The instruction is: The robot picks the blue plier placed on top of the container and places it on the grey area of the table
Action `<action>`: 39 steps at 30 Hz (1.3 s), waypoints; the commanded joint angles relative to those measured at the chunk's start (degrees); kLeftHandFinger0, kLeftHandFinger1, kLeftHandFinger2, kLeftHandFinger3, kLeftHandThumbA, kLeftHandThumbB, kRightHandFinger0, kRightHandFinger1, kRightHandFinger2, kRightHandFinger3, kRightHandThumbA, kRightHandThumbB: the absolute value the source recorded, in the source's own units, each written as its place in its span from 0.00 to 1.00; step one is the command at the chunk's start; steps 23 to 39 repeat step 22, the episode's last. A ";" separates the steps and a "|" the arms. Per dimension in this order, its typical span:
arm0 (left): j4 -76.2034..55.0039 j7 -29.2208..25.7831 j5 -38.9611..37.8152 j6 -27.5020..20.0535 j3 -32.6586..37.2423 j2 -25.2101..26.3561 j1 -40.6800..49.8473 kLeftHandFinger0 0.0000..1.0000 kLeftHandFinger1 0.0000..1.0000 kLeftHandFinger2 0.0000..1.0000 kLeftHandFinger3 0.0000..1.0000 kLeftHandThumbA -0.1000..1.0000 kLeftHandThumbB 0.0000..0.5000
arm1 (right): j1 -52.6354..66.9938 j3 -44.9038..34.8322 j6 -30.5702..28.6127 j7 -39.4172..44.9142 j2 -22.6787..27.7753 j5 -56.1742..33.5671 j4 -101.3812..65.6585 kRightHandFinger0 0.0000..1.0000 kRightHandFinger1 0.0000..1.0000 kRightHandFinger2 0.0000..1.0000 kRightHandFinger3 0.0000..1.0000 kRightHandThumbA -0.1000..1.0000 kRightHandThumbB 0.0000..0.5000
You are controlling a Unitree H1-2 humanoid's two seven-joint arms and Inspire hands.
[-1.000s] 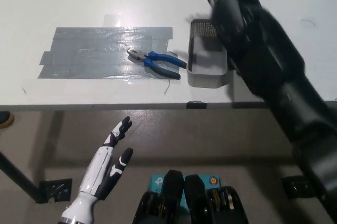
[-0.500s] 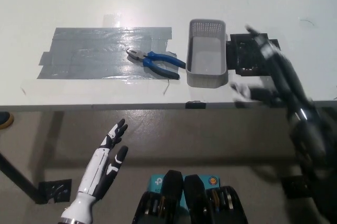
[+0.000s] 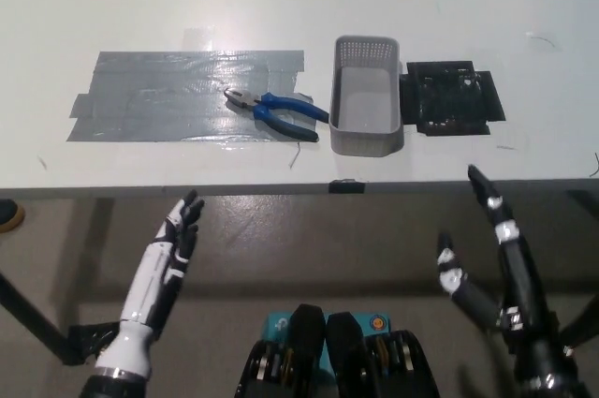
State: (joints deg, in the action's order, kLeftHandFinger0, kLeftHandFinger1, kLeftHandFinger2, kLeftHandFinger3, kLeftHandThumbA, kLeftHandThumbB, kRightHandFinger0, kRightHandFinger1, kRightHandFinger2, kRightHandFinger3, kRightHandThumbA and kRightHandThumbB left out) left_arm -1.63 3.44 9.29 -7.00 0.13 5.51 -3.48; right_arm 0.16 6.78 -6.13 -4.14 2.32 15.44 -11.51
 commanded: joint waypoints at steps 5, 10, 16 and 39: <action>-3.45 -0.50 -3.57 -0.28 -1.88 -0.02 0.80 1.00 1.00 1.00 1.00 1.00 0.15 | 0.25 -1.74 -9.71 -2.16 0.55 -0.44 6.56 1.00 1.00 1.00 1.00 0.59 0.00; -3.02 -0.34 -3.76 -1.57 -1.67 0.36 1.99 1.00 1.00 1.00 1.00 1.00 0.12 | 1.36 -1.02 -9.44 -2.14 0.61 1.95 6.41 1.00 1.00 1.00 1.00 0.59 0.01; -3.32 -0.27 -3.15 -0.46 -1.38 0.71 2.49 1.00 1.00 1.00 1.00 1.00 0.14 | 1.40 -1.14 -10.14 -2.34 0.50 2.91 7.33 1.00 1.00 1.00 1.00 0.58 0.00; -3.42 -0.49 -2.98 -0.64 -1.41 0.62 2.89 1.00 1.00 1.00 1.00 1.00 0.10 | 1.18 -0.78 -10.70 -2.02 0.54 3.45 7.61 1.00 1.00 1.00 1.00 0.53 0.00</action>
